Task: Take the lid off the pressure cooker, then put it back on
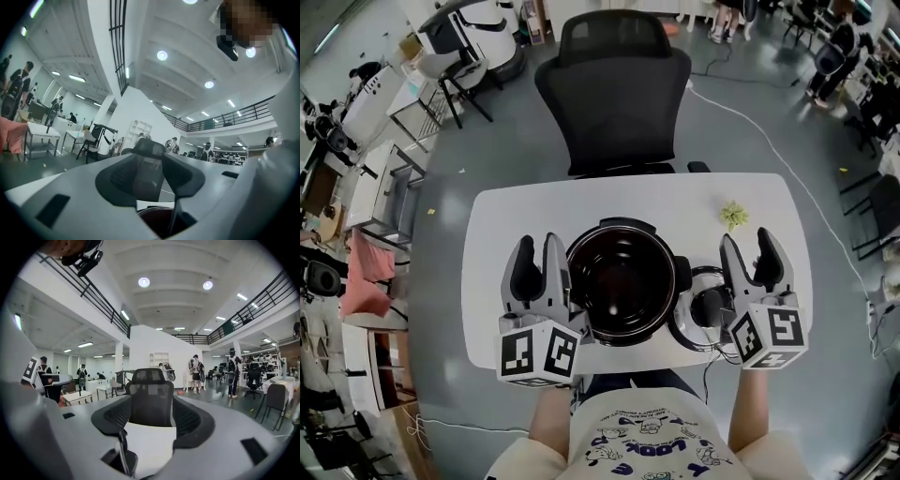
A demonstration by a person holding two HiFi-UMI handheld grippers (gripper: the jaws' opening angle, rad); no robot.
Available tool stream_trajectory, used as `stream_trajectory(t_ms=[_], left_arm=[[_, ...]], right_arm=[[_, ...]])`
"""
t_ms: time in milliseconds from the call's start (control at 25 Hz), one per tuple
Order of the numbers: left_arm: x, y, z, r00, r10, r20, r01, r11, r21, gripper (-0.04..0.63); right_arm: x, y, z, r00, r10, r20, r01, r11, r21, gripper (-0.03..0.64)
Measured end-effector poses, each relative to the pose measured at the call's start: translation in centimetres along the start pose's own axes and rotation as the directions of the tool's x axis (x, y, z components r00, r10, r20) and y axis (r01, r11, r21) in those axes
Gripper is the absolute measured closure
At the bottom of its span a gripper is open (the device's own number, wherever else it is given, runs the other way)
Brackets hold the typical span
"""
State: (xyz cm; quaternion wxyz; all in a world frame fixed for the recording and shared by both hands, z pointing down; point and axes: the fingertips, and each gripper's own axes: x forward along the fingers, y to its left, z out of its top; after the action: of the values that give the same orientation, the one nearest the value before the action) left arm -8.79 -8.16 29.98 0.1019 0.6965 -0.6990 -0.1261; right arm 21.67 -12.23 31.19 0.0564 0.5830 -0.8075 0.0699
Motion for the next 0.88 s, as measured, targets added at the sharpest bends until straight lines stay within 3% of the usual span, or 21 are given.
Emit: stream_trajectory(t_ms=[280, 720, 880], left_arm=[[0.1, -3.4, 3.2, 0.995, -0.084, 0.044, 0.080, 0.993, 0.084, 0.464], [-0.9, -5.5, 4.7, 0.992, -0.110, 0.065, 0.096, 0.979, 0.182, 0.560], [-0.6, -6.1, 4.8, 0.991, -0.114, 0.063, 0.098, 0.974, 0.206, 0.581]], right_arm=[[-0.5, 2.1, 3.3, 0.995, 0.010, 0.097, -0.008, 1.000, -0.025, 0.365], [-1.4, 3.6, 5.0, 0.987, 0.006, 0.162, -0.001, 1.000, -0.028, 0.468], [-1.7, 3.5, 5.8, 0.982, -0.018, 0.190, 0.027, 0.999, -0.043, 0.546]])
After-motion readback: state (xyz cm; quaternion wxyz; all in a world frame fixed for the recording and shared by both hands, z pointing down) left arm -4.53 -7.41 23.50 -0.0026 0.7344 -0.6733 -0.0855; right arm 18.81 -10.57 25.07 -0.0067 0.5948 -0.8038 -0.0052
